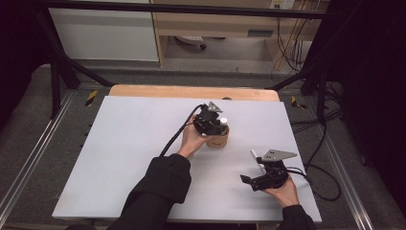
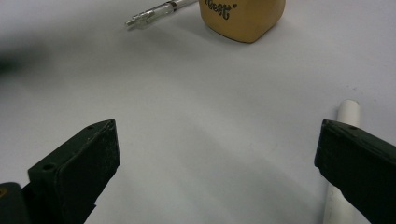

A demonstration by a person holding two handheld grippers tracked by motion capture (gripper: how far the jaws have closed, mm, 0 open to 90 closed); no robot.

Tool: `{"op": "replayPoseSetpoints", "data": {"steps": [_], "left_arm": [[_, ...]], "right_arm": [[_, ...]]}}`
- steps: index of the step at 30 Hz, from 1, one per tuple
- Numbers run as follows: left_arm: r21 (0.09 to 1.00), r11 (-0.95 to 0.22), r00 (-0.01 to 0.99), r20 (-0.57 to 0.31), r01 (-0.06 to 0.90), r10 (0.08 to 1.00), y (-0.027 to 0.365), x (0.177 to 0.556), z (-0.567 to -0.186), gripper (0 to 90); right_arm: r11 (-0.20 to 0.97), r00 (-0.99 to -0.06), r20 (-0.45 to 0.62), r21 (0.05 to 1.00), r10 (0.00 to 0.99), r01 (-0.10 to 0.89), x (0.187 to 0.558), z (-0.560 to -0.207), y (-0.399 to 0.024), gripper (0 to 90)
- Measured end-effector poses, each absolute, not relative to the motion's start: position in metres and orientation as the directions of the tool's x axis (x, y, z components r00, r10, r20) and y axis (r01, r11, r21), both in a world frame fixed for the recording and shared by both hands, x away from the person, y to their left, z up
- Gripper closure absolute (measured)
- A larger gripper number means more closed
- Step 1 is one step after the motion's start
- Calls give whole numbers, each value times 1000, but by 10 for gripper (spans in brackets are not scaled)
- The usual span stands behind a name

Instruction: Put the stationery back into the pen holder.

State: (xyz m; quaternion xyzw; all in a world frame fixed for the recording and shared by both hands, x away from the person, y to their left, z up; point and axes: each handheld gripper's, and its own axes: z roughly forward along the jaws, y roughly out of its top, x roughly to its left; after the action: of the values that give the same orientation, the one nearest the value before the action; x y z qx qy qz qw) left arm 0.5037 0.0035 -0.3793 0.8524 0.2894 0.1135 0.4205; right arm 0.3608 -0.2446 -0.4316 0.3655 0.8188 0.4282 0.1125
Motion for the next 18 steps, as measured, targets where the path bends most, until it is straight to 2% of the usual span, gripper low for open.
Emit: {"op": "replayPoseSetpoints", "data": {"steps": [9, 18], "left_arm": [[779, -502, 814, -19, 377, 580, 24, 483, -357, 347], [762, -489, 800, -61, 423, 597, 62, 465, -353, 207]], "right_arm": [[357, -699, 148, 774, 700, 522, 362, -430, -245, 8], [356, -687, 140, 771, 713, 527, 361, -428, -247, 8]]}}
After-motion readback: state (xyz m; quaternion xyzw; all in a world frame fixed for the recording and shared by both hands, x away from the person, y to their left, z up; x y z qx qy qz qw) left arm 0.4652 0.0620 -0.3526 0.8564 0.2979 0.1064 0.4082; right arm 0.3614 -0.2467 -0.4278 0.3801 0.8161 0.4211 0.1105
